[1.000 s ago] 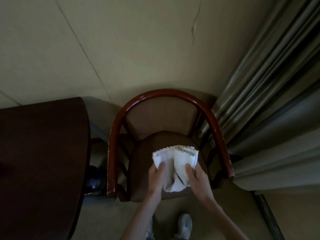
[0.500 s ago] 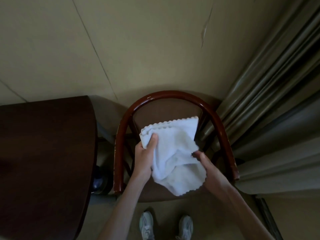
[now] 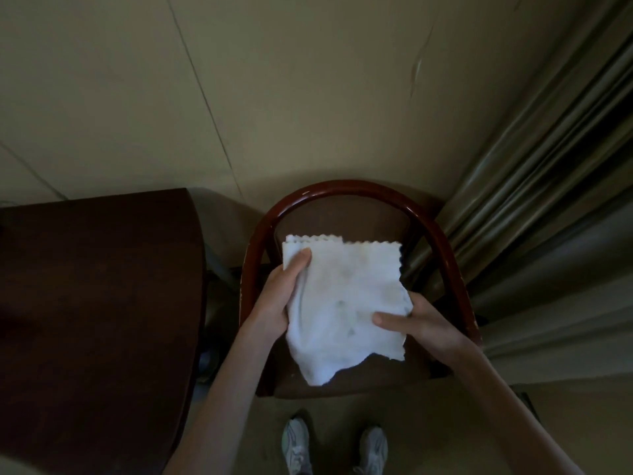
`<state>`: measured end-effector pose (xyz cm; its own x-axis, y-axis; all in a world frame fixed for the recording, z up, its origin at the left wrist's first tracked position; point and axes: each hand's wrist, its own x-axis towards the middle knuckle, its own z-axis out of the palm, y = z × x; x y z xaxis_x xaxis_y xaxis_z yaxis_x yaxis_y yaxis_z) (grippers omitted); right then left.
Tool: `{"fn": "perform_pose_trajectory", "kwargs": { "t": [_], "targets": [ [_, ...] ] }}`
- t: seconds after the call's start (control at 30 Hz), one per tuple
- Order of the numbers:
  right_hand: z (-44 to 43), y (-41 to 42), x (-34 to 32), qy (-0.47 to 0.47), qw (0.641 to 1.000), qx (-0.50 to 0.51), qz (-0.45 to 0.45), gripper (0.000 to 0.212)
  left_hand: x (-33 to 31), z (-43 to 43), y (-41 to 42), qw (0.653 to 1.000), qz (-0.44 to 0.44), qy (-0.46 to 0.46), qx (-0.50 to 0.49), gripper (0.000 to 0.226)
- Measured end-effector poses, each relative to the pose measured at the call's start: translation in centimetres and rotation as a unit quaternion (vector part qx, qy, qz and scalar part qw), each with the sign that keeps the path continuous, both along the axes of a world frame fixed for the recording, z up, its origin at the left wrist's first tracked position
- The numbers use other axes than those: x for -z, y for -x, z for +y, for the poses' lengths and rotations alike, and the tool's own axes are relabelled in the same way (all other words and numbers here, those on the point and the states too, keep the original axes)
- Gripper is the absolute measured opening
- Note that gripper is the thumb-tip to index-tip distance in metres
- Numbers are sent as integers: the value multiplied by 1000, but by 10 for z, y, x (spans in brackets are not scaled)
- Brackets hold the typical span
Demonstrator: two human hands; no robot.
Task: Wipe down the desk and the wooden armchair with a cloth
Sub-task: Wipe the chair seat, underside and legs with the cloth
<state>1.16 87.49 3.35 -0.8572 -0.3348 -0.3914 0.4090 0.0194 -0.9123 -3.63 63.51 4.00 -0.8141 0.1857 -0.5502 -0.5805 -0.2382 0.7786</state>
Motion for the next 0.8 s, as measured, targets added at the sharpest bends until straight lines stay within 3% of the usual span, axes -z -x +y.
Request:
{"fn": "perform_pose_trajectory", "kwargs": {
  "t": [0.2,0.3,0.37,0.5,0.6,0.7,0.8],
  "targets": [
    [-19,-7,32,-86,987,131,-25,30,82,-8,-50,996,-46,-73,30,65],
    [-16,-18,49,-28,979,196,-58,32,108,-4,-65,992,-74,-93,38,93],
    [-9,-22,60,-13,972,218,-83,43,119,-1,-73,988,-74,-133,34,88],
    [0,-18,80,-149,962,209,-96,88,126,4,-74,996,4,-56,76,76],
    [8,-15,93,-182,977,111,3,116,127,5,-67,993,36,-5,116,67],
    [9,-14,100,-346,933,-68,69,92,132,4,-61,982,73,86,153,62],
    [10,-16,104,-403,904,-125,73,75,136,3,-59,950,128,213,187,60]
  ]
}}
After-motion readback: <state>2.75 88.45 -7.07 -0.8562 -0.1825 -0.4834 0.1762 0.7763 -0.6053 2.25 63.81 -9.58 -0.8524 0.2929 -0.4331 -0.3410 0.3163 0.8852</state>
